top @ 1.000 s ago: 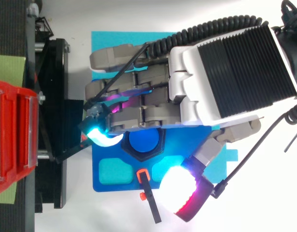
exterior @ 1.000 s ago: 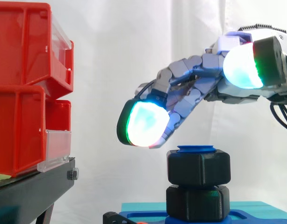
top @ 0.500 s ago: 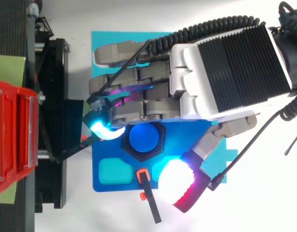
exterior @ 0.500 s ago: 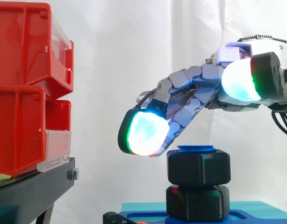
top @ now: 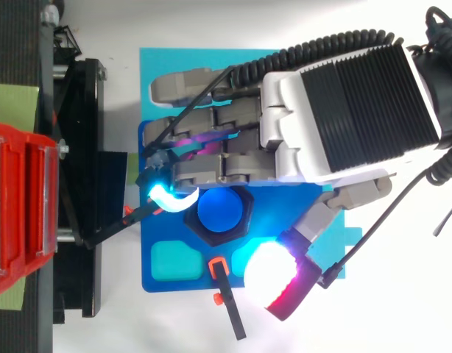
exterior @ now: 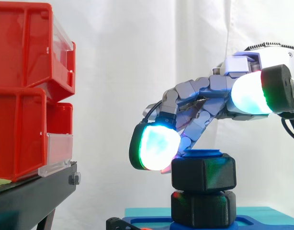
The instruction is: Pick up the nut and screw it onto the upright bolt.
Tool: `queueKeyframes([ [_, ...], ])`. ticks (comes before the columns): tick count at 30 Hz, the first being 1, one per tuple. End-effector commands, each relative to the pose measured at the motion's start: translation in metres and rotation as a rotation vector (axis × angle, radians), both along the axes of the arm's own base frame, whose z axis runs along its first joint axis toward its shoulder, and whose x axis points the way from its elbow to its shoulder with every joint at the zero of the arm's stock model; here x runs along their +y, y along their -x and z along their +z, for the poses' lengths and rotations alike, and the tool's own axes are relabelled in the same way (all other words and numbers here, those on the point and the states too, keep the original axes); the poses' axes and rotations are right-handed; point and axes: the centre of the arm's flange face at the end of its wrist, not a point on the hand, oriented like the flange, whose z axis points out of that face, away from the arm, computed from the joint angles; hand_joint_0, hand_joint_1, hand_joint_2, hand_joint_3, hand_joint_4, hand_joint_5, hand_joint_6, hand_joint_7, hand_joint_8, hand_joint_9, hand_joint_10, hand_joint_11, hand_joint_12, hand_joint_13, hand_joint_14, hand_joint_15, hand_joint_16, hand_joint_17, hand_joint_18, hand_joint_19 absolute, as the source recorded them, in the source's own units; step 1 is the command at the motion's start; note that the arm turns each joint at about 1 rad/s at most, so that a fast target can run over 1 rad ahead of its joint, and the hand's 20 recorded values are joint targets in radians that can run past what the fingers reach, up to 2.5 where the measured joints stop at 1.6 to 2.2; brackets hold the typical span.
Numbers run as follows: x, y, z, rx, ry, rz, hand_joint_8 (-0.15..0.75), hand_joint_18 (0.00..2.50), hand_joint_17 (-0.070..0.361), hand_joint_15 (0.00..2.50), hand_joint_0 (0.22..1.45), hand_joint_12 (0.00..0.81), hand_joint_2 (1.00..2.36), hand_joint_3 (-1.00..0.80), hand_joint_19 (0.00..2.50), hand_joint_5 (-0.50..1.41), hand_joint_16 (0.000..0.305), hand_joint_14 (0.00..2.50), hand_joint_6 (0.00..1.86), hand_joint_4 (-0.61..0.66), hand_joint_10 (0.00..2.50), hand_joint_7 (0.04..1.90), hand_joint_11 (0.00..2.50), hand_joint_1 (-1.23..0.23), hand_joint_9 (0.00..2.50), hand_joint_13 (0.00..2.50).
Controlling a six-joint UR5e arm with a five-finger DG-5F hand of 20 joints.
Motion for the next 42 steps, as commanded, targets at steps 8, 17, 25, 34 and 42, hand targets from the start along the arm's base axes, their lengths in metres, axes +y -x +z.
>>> queueKeyframes([
  [8, -0.009, 0.002, 0.0, 0.001, 0.002, -0.004, 0.309, 0.11, 0.043, 0.0, 0.51, 0.242, 1.0, -0.5, 0.0, -0.02, 0.019, 0.0, 0.5, 0.27, 0.0, 1.25, 0.0, -0.19, 0.9, 0.49],
  [17, -0.023, 0.005, -0.001, 0.01, 0.004, -0.002, 0.318, 0.16, 0.039, 0.0, 0.52, 0.23, 1.0, -0.5, 0.0, 0.0, 0.017, 0.0, 0.5, 0.24, 0.0, 1.38, 0.0, -0.19, 0.98, 0.55],
  [25, -0.035, 0.008, -0.001, 0.015, 0.003, -0.002, 0.315, 0.22, 0.034, 0.0, 0.52, 0.218, 1.0, -0.5, 0.0, 0.03, 0.015, 0.0, 0.5, 0.21, 0.0, 1.45, 0.0, -0.19, 1.05, 0.59],
  [34, -0.046, 0.007, 0.011, 0.001, 0.005, 0.006, 0.313, 0.3, 0.029, 0.0, 0.53, 0.198, 1.0, -0.5, 0.0, 0.05, 0.013, 0.0, 0.52, 0.19, 0.0, 1.42, 0.0, -0.19, 1.18, 0.68],
  [42, -0.053, -0.001, 0.048, -0.056, 0.013, 0.039, 0.311, 0.27, 0.036, 0.0, 0.52, 0.228, 1.0, -0.5, 0.0, -0.05, 0.016, 0.0, 0.5, 0.27, 0.0, 1.05, 0.0, -0.19, 1.06, 0.65],
])
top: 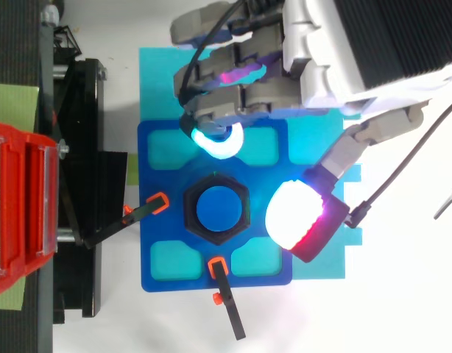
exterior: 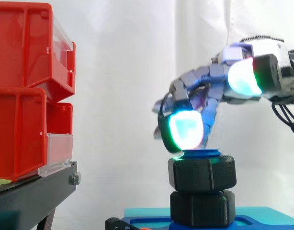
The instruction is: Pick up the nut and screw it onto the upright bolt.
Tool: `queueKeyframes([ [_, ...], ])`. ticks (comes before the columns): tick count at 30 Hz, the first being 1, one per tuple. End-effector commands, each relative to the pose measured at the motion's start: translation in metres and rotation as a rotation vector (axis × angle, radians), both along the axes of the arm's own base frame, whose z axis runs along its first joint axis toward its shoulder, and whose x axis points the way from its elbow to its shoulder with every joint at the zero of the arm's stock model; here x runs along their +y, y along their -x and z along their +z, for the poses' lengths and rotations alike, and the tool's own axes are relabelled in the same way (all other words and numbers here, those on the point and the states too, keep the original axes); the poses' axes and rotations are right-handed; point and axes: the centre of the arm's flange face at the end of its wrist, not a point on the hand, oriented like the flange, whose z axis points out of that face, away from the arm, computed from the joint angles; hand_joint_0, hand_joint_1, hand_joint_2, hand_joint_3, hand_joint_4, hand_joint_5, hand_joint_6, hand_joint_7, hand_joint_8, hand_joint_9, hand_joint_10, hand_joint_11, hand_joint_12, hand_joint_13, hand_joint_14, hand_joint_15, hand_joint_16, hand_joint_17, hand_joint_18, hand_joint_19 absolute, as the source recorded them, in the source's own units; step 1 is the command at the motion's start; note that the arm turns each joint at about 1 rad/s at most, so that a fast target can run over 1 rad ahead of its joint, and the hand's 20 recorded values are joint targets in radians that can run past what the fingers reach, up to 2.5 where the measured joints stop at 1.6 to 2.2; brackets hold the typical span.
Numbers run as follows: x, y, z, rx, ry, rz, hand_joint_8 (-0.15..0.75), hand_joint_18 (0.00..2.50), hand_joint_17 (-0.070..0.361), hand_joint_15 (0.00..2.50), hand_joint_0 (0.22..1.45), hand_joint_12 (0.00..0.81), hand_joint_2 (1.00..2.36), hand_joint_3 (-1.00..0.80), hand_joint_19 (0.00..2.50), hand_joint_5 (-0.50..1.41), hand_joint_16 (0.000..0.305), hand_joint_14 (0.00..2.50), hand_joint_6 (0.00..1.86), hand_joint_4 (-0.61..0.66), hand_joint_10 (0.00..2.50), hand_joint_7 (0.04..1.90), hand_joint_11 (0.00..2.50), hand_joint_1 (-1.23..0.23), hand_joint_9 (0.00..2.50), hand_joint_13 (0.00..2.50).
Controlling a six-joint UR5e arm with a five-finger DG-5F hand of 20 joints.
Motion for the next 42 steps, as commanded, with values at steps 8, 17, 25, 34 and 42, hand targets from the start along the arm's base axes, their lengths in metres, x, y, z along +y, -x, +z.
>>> queueKeyframes([
  [8, 0.007, -0.008, 0.018, -0.086, 0.011, 0.062, 0.275, 0.19, 0.049, 0.0, 0.5, 0.265, 1.0, -0.5, 0.0, -0.15, 0.022, 0.0, 0.5, 0.18, 0.0, 0.74, 0.0, -0.19, 0.8, 0.55],
  [17, 0.034, -0.01, -0.007, -0.139, -0.012, 0.096, 0.257, 0.0, 0.072, 0.0, 0.49, 0.313, 1.0, -0.5, 0.0, -0.16, 0.032, 0.0, 0.5, 0.16, 0.0, 0.66, 0.0, -0.17, 0.59, 0.32],
  [25, 0.04, -0.002, -0.03, -0.11, 0.021, 0.1, 0.253, 0.0, 0.078, 0.0, 0.48, 0.328, 1.0, -0.5, 0.0, -0.17, 0.034, 0.0, 0.5, 0.16, 0.0, 0.64, 0.0, -0.16, 0.53, 0.27],
  [34, 0.038, -0.003, -0.048, -0.099, 0.054, 0.084, 0.253, 0.0, 0.082, 0.0, 0.48, 0.334, 1.0, -0.5, 0.0, -0.17, 0.036, 0.0, 0.5, 0.15, 0.0, 0.64, 0.0, -0.15, 0.51, 0.25],
  [42, 0.031, -0.021, -0.062, -0.094, 0.023, 0.082, 0.256, 0.0, 0.083, 0.0, 0.48, 0.335, 1.0, -0.5, 0.0, -0.17, 0.037, 0.0, 0.5, 0.16, 0.0, 0.66, 0.0, -0.14, 0.51, 0.26],
])
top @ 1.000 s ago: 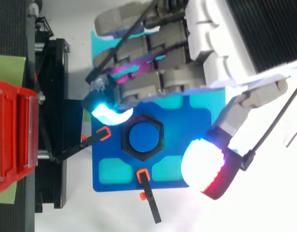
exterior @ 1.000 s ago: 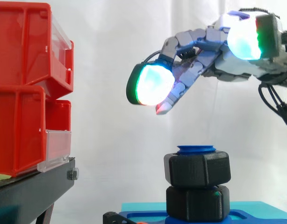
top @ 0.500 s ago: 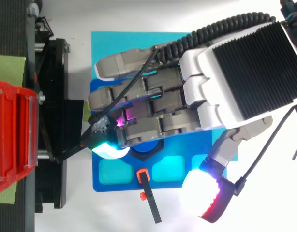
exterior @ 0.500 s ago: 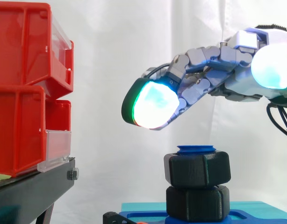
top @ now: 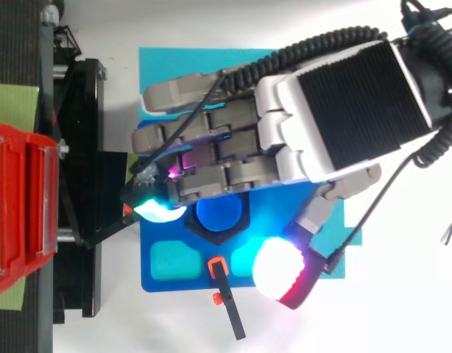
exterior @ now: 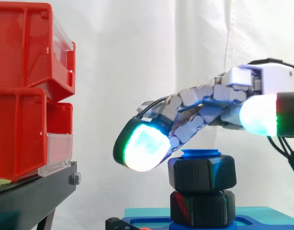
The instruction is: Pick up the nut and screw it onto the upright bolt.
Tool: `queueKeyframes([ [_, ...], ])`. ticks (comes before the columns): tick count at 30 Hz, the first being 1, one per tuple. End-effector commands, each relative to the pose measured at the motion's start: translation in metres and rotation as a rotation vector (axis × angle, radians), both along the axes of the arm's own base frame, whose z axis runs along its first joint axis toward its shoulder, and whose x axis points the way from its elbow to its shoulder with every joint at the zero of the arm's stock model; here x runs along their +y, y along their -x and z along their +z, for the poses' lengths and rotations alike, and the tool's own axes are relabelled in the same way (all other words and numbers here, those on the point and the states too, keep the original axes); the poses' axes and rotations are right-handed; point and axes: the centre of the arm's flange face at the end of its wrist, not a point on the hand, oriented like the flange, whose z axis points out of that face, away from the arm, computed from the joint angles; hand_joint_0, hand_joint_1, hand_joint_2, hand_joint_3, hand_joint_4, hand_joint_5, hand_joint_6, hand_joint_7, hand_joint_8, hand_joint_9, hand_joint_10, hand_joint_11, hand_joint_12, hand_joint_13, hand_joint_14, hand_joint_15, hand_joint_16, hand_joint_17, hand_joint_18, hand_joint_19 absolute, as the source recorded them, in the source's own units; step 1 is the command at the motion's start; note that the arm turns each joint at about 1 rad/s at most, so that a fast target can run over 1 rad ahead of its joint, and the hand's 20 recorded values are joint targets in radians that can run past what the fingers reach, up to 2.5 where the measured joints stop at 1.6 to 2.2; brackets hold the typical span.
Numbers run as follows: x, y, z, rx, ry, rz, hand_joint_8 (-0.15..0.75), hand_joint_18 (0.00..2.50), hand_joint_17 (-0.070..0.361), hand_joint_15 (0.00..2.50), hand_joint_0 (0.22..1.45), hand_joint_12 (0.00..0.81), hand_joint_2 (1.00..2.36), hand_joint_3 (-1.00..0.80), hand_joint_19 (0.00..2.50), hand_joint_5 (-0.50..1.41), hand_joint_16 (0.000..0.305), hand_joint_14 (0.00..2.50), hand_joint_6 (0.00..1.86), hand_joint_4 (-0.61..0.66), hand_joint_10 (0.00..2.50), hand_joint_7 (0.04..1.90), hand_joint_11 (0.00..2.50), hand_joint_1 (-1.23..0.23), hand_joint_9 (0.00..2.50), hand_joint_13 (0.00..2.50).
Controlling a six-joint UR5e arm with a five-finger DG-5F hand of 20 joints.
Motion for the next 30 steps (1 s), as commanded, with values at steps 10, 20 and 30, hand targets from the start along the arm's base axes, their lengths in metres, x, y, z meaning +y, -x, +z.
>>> queueKeyframes([
  [10, -0.004, -0.004, -0.004, 0.013, -0.001, -0.004, 0.276, 0.0, 0.081, 0.0, 0.48, 0.332, 1.0, -0.5, 0.0, -0.15, 0.036, 0.0, 0.5, 0.2, 0.0, 0.77, 0.0, -0.14, 0.56, 0.29],
  [20, -0.009, 0.001, -0.007, 0.054, 0.006, -0.011, 0.293, 0.03, 0.075, 0.0, 0.49, 0.322, 1.0, -0.5, 0.0, -0.1, 0.033, 0.0, 0.5, 0.27, 0.0, 0.9, 0.0, -0.16, 0.66, 0.37],
  [30, -0.016, 0.002, -0.008, 0.055, 0.009, -0.02, 0.299, 0.07, 0.071, 0.0, 0.5, 0.31, 1.0, -0.5, 0.0, -0.06, 0.031, 0.0, 0.5, 0.27, 0.0, 1.17, 0.0, -0.17, 0.72, 0.41],
])
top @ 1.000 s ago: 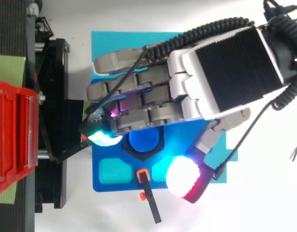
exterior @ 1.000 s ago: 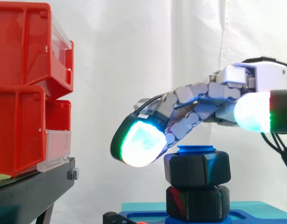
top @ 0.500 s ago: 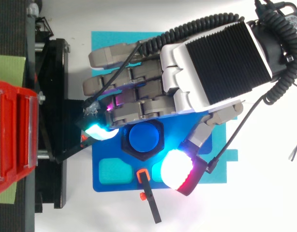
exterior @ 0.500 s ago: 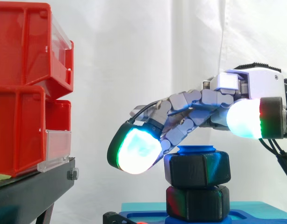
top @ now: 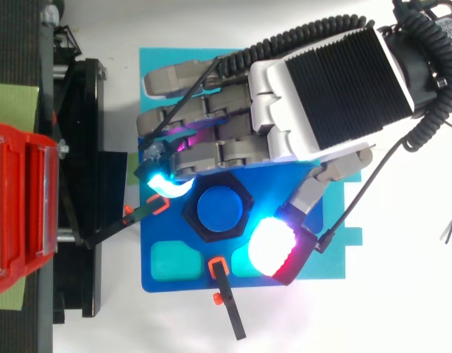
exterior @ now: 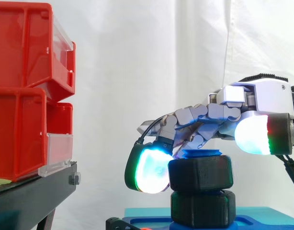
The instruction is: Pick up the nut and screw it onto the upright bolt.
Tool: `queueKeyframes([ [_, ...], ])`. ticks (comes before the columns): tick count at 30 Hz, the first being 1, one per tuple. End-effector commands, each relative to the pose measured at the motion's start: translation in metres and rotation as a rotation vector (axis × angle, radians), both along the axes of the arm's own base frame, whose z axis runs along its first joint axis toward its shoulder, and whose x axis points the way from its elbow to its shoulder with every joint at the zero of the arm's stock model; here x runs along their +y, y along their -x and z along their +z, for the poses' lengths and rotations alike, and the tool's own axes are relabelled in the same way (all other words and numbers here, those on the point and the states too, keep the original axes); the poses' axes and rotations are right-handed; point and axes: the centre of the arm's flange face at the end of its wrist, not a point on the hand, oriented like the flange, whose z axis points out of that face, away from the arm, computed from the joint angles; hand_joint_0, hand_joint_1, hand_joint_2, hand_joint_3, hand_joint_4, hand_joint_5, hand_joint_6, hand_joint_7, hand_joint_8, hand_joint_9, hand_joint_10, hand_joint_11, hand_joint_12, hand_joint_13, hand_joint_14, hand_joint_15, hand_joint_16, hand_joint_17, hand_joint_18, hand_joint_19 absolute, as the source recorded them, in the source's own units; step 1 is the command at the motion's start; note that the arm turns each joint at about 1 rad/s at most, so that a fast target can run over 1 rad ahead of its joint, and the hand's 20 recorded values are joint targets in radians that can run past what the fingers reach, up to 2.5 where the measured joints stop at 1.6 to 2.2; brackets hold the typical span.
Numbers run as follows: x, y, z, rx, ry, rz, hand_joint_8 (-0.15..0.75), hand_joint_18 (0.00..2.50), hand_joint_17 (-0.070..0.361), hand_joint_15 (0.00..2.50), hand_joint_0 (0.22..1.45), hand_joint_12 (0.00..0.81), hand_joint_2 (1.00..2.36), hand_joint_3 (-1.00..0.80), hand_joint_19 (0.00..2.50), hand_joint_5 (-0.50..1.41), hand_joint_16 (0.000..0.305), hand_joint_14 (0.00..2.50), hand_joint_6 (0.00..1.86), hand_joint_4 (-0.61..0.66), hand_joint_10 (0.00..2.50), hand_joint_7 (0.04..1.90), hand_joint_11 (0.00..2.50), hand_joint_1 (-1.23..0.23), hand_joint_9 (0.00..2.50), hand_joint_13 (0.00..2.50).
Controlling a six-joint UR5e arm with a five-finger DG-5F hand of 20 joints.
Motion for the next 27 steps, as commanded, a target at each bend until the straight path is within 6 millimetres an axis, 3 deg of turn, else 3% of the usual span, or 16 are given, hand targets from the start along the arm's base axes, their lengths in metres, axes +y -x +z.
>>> queueKeyframes([
  [1, -0.005, 0.001, 0.0, 0.0, 0.0, -0.006, 0.299, 0.07, 0.07, 0.0, 0.5, 0.309, 1.0, -0.5, 0.0, -0.05, 0.031, 0.0, 0.5, 0.26, 0.0, 1.18, 0.0, -0.17, 0.72, 0.41],
  [16, -0.014, 0.005, -0.003, 0.022, 0.0, -0.01, 0.307, 0.12, 0.073, 0.0, 0.46, 0.317, 1.0, -0.5, 0.0, 0.03, 0.033, 0.0, 0.5, 0.21, 0.0, 1.37, 0.0, -0.11, 0.88, 0.48],
  [27, -0.022, 0.003, 0.008, 0.013, 0.003, -0.001, 0.238, 0.38, 0.055, 0.0, 0.45, 0.244, 1.0, -0.5, 0.0, 0.09, 0.025, 0.0, 0.52, 0.11, 0.0, 1.35, 0.0, -0.08, 1.15, 0.67],
])
